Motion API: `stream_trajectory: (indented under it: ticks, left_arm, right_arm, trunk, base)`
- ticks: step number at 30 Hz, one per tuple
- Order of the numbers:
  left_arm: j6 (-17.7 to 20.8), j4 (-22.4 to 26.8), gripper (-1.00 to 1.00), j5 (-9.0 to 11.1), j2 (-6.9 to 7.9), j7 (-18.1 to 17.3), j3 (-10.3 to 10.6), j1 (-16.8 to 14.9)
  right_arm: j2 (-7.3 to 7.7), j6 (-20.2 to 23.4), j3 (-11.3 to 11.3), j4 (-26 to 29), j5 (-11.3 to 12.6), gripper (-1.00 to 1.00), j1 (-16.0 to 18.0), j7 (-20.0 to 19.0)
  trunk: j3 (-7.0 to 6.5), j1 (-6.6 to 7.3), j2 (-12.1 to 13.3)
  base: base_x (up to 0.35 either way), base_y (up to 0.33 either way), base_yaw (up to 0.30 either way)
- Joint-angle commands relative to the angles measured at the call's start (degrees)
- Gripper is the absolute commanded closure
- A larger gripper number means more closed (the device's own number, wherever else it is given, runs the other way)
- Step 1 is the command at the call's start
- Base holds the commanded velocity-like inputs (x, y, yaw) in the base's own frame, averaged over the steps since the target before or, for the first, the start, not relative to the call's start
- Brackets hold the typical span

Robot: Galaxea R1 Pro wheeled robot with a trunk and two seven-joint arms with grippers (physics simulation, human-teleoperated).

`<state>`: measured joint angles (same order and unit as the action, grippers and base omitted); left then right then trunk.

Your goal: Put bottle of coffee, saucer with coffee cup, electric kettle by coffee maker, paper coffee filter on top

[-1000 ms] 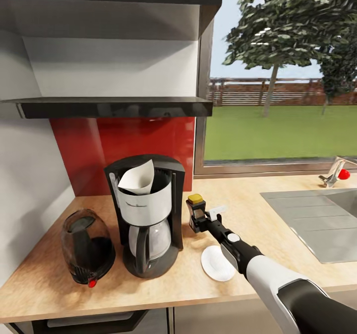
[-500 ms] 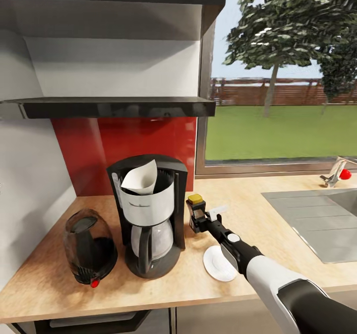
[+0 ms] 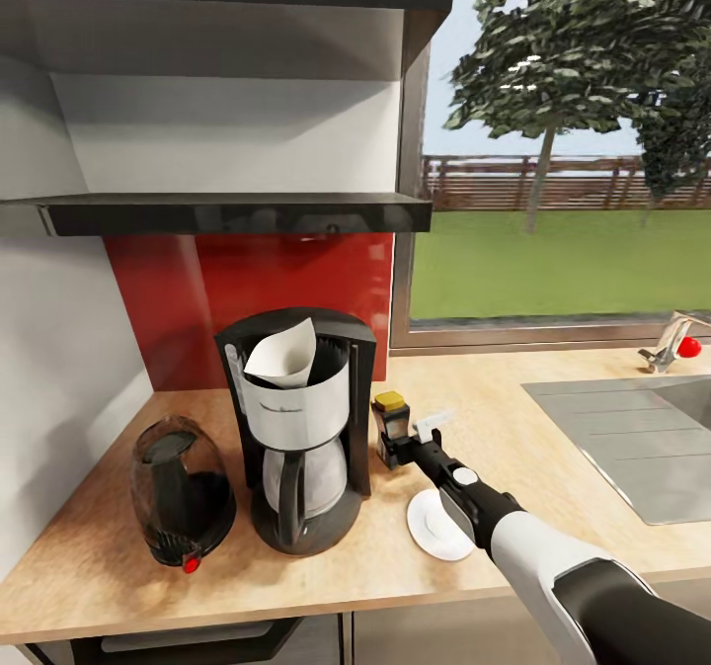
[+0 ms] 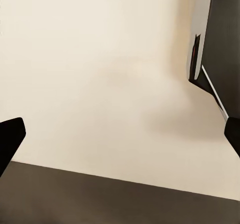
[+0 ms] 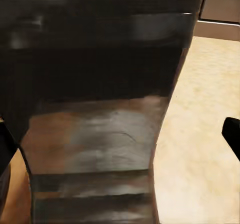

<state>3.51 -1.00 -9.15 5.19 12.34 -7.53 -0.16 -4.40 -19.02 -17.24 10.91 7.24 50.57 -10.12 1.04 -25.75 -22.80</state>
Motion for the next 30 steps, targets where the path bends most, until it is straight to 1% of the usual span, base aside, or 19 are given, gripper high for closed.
stream_trajectory:
  ticks: [1,30]
  left_arm:
    - [0.2,0.0,-1.00,-0.6,0.00,0.1,-0.5,0.0]
    - [0.2,0.0,-1.00,-0.6,0.00,0.1,-0.5,0.0]
  right_arm:
    - [0.01,-0.2,-0.2,-0.1,0.6,-1.00,0.1,-0.3]
    - [0.01,-0.3,-0.2,0.0,0.7,-1.00,0.1,-0.3]
  trunk:
    - [0.11,-0.04,-0.1]
    - [0.11,-0.04,-0.1]
  base:
    - [0.000,0.000,0.000]
    - [0.000,0.000,0.000]
